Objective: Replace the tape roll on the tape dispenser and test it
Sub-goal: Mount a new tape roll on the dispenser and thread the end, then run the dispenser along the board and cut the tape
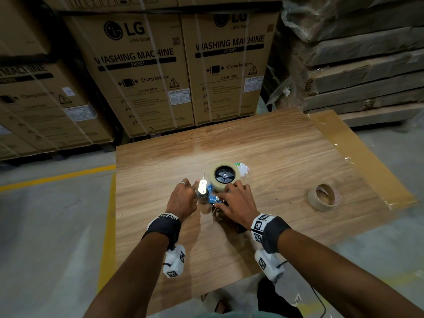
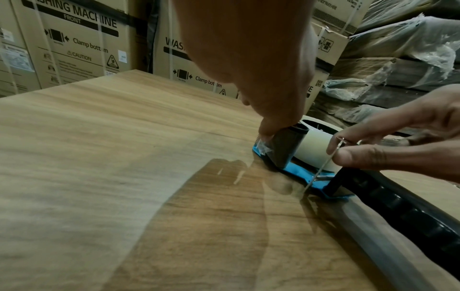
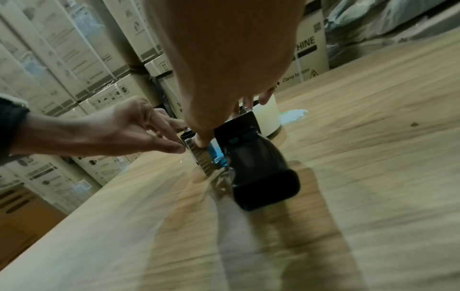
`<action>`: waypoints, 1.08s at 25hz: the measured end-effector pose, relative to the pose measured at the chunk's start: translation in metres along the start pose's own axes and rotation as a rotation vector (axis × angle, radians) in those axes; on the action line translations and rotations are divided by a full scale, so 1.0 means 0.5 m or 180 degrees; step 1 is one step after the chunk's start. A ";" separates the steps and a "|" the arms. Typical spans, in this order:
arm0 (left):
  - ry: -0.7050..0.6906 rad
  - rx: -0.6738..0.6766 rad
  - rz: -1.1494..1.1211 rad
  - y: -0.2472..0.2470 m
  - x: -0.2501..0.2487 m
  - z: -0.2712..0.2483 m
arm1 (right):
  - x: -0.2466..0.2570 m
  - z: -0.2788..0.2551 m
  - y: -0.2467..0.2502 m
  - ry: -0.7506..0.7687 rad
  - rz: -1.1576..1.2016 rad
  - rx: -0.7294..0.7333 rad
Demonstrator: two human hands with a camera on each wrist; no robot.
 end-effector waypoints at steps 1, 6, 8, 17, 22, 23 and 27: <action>0.0038 0.0045 0.0040 0.002 -0.001 0.002 | -0.002 0.002 0.003 0.0002 -0.0034 -0.0011; 0.0141 0.0211 0.0162 -0.002 0.004 0.011 | 0.005 0.011 0.000 -0.0129 -0.0083 0.0035; 0.0165 0.0208 0.0134 -0.006 0.005 0.009 | 0.012 0.016 -0.003 -0.0152 -0.0147 0.0036; 0.0224 0.0230 0.0032 -0.015 0.011 0.000 | 0.016 0.022 -0.015 -0.0487 0.0029 -0.0113; 0.0189 0.0265 -0.0043 -0.013 0.014 -0.013 | -0.040 -0.028 -0.013 -0.0474 0.0521 -0.0121; 0.0173 0.0328 -0.0033 -0.013 0.014 -0.014 | -0.057 -0.045 -0.013 -0.0598 0.0781 -0.0205; -0.0006 0.0565 0.0055 -0.012 0.021 -0.017 | -0.125 -0.087 -0.069 -0.1792 0.2357 0.0091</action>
Point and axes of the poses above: each hand's wrist, its own z-axis towards the middle knuckle, its own y-axis out of the back of the hand, x = y × z, the point moved 8 cm from there along z, towards the middle knuckle, and after that the axes turned 13 degrees about z, right-handed, at the moved point
